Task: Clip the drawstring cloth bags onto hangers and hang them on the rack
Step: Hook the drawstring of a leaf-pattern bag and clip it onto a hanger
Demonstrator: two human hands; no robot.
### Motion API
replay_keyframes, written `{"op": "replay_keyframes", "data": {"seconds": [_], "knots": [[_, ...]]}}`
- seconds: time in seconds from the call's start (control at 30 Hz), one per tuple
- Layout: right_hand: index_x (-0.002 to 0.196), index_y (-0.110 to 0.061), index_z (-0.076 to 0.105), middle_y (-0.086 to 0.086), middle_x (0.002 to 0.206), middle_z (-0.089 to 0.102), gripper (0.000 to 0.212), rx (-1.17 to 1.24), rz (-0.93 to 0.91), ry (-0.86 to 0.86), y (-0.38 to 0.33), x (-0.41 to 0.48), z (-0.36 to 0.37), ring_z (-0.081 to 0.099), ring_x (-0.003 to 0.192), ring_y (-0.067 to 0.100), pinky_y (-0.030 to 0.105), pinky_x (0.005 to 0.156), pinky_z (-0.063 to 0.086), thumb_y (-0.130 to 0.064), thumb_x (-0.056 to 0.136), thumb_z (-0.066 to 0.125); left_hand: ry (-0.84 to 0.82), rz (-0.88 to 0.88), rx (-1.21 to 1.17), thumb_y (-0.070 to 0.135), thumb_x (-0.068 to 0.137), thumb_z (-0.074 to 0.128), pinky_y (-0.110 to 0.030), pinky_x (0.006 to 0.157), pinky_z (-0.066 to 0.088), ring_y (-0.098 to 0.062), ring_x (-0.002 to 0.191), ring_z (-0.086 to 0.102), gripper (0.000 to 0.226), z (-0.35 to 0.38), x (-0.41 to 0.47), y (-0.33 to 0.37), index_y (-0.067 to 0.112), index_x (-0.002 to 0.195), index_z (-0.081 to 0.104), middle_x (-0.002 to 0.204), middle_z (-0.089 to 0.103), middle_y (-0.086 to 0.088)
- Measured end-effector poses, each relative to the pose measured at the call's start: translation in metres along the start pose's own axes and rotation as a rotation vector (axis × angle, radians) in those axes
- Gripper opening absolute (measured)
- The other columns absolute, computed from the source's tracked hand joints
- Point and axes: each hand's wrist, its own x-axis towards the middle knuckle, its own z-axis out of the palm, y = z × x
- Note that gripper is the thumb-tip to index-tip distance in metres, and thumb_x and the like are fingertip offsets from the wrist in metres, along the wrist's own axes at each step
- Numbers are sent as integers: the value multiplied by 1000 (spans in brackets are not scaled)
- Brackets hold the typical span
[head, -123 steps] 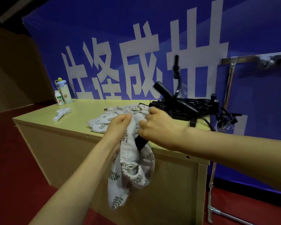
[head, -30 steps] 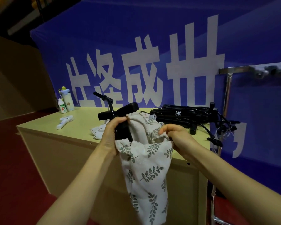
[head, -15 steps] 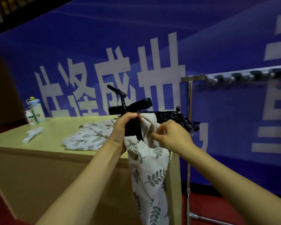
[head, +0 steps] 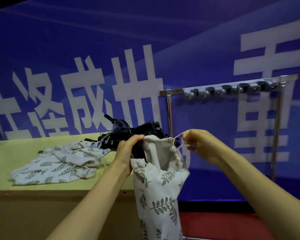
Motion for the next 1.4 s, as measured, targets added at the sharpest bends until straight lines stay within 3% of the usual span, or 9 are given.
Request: {"op": "replay_keyframes", "data": {"seconds": [0.13, 0.23, 0.4, 0.5, 0.67, 0.9, 1.0, 1.1, 1.4], "knots": [[70, -11, 57, -1, 53, 51, 29, 421, 2, -23, -16, 18, -29, 52, 52, 12, 24, 57, 50, -8, 91, 38, 20, -70, 46, 16, 78, 68, -31, 65, 52, -24, 61, 66, 17, 33, 14, -16, 0, 79, 67, 64, 68, -12], [80, -12, 53, -7, 43, 33, 25, 490, -41, -19, -31, 41, -50, 30, 33, 5, 15, 34, 33, -10, 96, 35, -19, -136, 111, 38, 63, 80, -37, 78, 56, -28, 75, 70, 53, 60, 32, -29, -4, 94, 68, 79, 73, -15], [84, -11, 59, -9, 42, 30, 21, 185, -76, 95, -53, 81, -83, 20, 32, 4, 17, 30, 14, -9, 94, 41, -162, -157, 135, 83, 38, 55, -40, 90, 51, -23, 83, 66, 87, 100, 52, -45, 9, 83, 69, 87, 72, -10], [74, -13, 62, -8, 41, 32, 17, -84, -87, 182, -68, 107, -97, 20, 33, 7, 17, 35, 17, -8, 87, 53, -166, -230, -46, 81, 57, 43, -34, 77, 50, -18, 69, 65, 82, 120, 79, -50, 9, 85, 70, 67, 69, -4], [74, -11, 60, 2, 55, 36, 7, -441, -166, 231, -84, 163, -106, 26, 37, 10, 16, 38, 19, -11, 81, 59, -167, -299, -163, 62, 81, 53, -32, 76, 49, -17, 85, 64, 51, 159, 123, -61, 18, 102, 67, 81, 72, -1], [65, -18, 52, 6, 56, 39, 28, -843, -219, 126, -79, 248, -109, 34, 45, 16, 15, 35, 29, -17, 93, 53, -65, -446, -239, 75, 50, 70, -50, 96, 50, -34, 102, 65, 93, 195, 208, -93, 10, 116, 64, 112, 68, -18], [79, -15, 59, 5, 65, 47, 15, -1012, -225, 97, -83, 273, -109, 39, 48, 15, 23, 41, 35, -18, 93, 54, -69, -407, -239, 76, 33, 74, -49, 98, 48, -33, 107, 63, 95, 200, 232, -104, 14, 105, 68, 116, 67, -15], [103, -9, 63, 11, 92, 58, 18, -1186, -239, 140, -83, 295, -111, 53, 65, 21, 28, 53, 39, -20, 92, 55, -53, -398, -228, 68, 63, 67, -48, 96, 50, -33, 100, 65, 61, 199, 246, -107, 12, 89, 65, 104, 69, -16], [90, -8, 63, 7, 80, 58, 15, -1003, -326, 384, -61, 333, -112, 50, 64, 23, 27, 55, 38, -20, 93, 55, -3, -396, -287, 66, 71, 63, -48, 93, 52, -31, 92, 67, 60, 198, 281, -126, 12, 96, 65, 97, 70, -13]]}}
